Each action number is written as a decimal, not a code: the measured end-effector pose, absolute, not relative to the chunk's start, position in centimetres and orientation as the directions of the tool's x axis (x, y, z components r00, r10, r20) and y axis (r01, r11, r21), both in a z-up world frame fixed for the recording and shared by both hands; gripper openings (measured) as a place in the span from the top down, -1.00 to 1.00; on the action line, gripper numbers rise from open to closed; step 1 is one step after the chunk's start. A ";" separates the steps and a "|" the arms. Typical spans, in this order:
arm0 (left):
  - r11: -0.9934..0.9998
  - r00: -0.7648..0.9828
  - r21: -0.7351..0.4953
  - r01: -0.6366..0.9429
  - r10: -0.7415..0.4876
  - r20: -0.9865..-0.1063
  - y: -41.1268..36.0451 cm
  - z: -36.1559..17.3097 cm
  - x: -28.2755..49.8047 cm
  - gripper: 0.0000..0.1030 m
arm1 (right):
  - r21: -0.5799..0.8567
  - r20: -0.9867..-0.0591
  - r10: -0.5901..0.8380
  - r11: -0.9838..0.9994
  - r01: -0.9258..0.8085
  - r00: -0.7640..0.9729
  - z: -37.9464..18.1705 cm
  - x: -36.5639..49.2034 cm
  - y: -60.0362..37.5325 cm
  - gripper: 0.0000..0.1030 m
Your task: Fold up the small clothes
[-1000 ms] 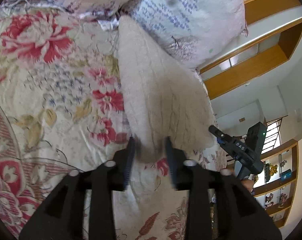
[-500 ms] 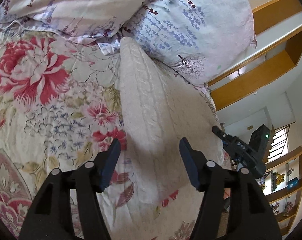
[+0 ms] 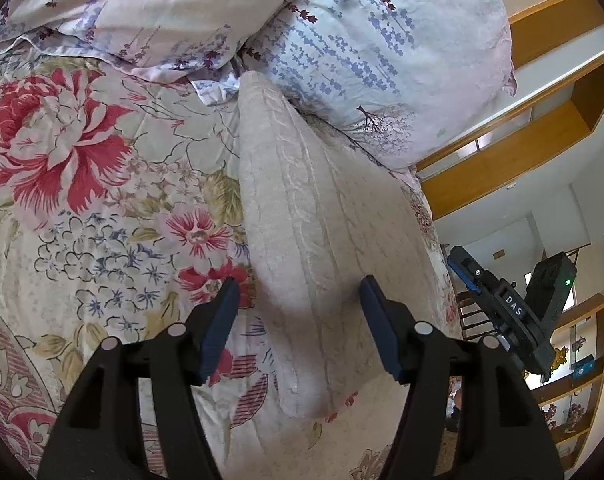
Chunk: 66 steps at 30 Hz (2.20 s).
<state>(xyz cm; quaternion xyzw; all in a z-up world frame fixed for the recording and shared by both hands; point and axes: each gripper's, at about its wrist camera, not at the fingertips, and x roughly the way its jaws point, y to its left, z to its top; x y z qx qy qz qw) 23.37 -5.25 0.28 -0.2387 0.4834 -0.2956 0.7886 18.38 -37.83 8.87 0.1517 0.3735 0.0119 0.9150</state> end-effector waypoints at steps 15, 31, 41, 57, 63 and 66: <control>0.721 0.357 -0.656 0.224 -0.687 -0.633 -5.3 0.4 24.2 -0.39 | 0.413 -0.728 0.236 0.900 0.137 0.643 7.3 19.6 -40.4 -0.65; 0.688 0.307 -0.698 0.197 -0.720 -0.623 -6.6 -0.4 27.0 -0.43 | 0.642 -0.705 0.455 0.735 0.218 0.544 2.3 23.6 -45.3 -0.65; 0.669 0.290 -0.718 0.193 -0.738 -0.610 -7.6 -1.0 28.0 -0.42 | 0.684 -0.665 0.526 0.715 0.149 0.530 1.7 24.4 -44.8 -0.48; 0.648 0.327 -0.738 0.189 -0.750 -0.575 -7.6 -0.1 27.6 0.29 | 0.728 -0.594 0.590 0.684 0.052 0.546 1.6 23.4 -42.6 0.43; 0.606 0.316 -0.762 0.227 -0.786 -0.531 -5.9 1.9 25.6 0.34 | 0.730 -0.550 0.604 0.683 -0.019 0.578 4.2 21.2 -39.1 0.53; 0.609 0.325 -0.755 0.243 -0.785 -0.528 -3.9 3.1 24.4 0.34 | 0.729 -0.544 0.612 0.683 -0.038 0.574 4.4 20.6 -36.8 0.54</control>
